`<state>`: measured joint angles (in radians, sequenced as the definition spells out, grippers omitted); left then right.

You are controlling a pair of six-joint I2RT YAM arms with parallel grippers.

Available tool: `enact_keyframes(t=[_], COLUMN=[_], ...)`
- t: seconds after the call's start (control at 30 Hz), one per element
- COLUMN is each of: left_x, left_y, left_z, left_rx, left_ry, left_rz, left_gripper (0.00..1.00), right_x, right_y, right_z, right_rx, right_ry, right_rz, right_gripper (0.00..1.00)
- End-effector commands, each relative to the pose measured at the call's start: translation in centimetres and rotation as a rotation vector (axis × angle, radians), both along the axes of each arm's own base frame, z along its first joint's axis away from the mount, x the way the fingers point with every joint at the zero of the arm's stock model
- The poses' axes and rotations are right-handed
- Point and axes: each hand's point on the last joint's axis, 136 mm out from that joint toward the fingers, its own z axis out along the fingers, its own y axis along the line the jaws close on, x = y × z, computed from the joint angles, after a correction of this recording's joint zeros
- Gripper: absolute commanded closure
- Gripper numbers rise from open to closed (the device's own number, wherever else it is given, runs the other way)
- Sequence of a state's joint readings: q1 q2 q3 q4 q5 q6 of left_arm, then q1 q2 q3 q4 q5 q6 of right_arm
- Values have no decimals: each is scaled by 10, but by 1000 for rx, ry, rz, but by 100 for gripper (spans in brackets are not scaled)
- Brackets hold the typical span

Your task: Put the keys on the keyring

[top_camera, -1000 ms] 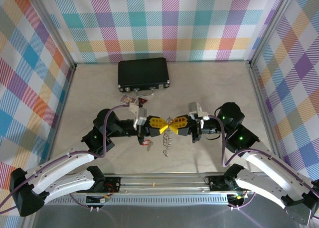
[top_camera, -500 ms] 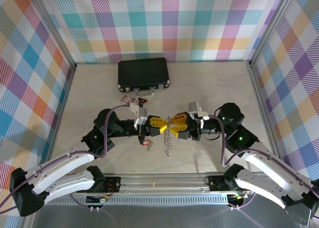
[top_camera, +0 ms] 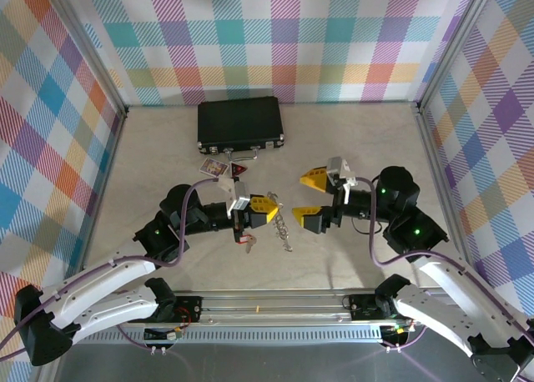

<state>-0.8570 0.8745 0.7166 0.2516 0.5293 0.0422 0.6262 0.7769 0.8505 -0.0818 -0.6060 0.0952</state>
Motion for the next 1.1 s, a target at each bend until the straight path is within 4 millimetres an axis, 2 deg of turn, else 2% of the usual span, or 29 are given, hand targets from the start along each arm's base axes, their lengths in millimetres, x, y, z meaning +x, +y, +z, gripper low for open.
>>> enact_keyframes(t=[0.0,0.03,0.3,0.53,0.63,0.73,0.9,1.07], left_x=[-8,-8,-16,-25,-28,-28,-27,-27], left_y=[5,6,15,24,25,27,34,39], left_z=[8,7,5,7,10,10,8,5], left_rx=[-22,-19,-25,-46,-63,-65,-78,-89], left_ry=[-51,-51,-57,-57,-54,-51,-36,-27], left_rz=[-7,-5,-5,-9,-25,-12,19,40], left_gripper=[100,100,100,100,100,100,100,100], right_x=[8,13,64,88,99,108,106,104], right_y=[-5,-6,1,13,18,27,51,74], right_z=[-1,-4,-31,-65,-89,-123,-181,-222], right_rx=[1,-1,-60,-152,-206,-263,-420,-508], right_ry=[76,94,276,401,502,632,768,861], right_rz=[-46,-59,-168,-194,-207,-217,-205,-154], right_gripper=[5,0,1,1,1,1,5,11])
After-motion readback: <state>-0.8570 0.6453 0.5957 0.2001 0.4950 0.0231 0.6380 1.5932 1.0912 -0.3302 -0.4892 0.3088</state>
